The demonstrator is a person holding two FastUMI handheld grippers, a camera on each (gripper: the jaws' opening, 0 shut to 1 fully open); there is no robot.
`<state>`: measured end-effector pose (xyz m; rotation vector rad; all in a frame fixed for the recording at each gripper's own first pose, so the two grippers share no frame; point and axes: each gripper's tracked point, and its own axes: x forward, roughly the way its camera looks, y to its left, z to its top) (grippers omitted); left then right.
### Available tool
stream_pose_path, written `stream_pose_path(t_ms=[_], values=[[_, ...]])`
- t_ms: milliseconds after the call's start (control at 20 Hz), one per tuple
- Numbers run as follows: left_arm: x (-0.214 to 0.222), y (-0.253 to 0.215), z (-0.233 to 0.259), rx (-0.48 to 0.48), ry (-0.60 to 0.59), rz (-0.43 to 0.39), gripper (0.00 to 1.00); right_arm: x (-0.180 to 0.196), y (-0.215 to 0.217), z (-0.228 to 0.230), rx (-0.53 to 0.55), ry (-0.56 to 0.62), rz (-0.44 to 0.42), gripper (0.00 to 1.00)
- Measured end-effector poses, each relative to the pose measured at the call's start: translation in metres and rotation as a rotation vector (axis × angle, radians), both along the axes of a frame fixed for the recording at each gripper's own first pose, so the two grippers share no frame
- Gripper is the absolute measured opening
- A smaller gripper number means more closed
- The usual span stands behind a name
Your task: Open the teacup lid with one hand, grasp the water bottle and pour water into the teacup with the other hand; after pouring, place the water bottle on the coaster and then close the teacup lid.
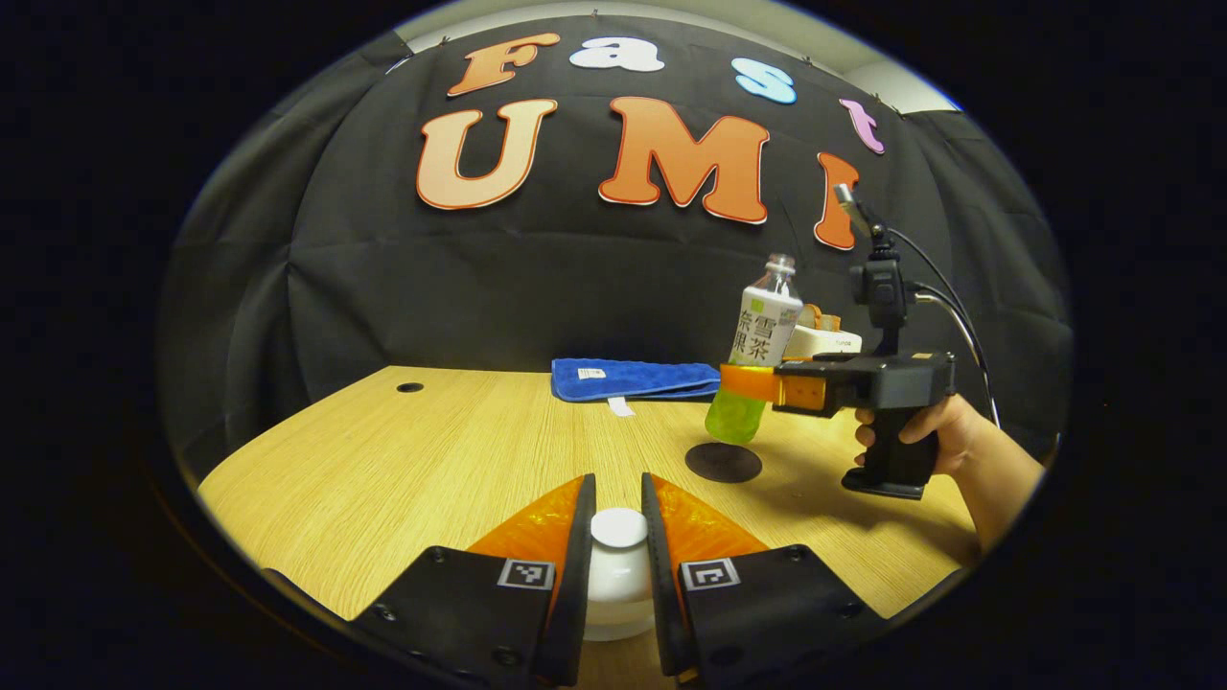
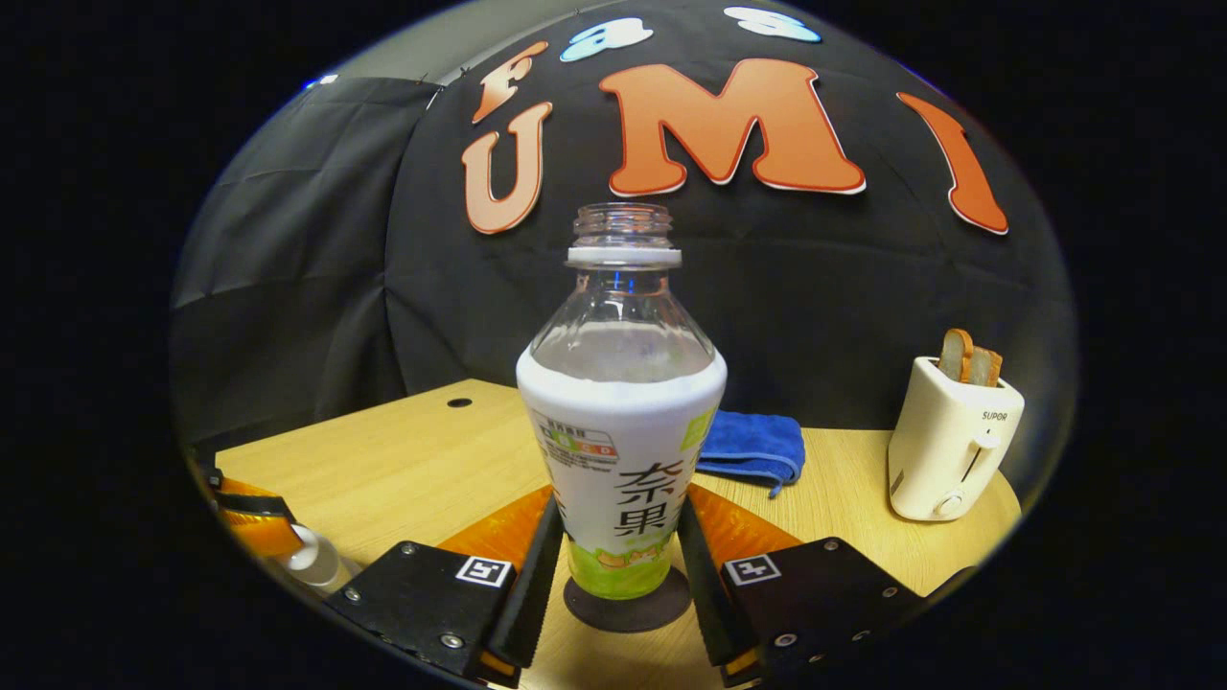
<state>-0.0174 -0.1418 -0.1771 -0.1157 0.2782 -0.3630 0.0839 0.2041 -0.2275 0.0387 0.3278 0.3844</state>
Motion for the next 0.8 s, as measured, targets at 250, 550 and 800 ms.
stream_pose_path(t_ms=[250,550,800], values=[[0.001,0.002,-0.001,0.006,-0.001,0.008,0.34,0.000,0.005,-0.033,-0.027,0.077,0.005,0.66],[0.002,0.001,-0.002,0.001,0.000,0.009,0.34,0.001,0.004,-0.043,-0.039,0.104,0.001,0.63],[0.003,-0.001,-0.008,-0.005,0.014,0.008,0.34,-0.002,-0.004,-0.048,-0.069,0.125,-0.018,0.92]])
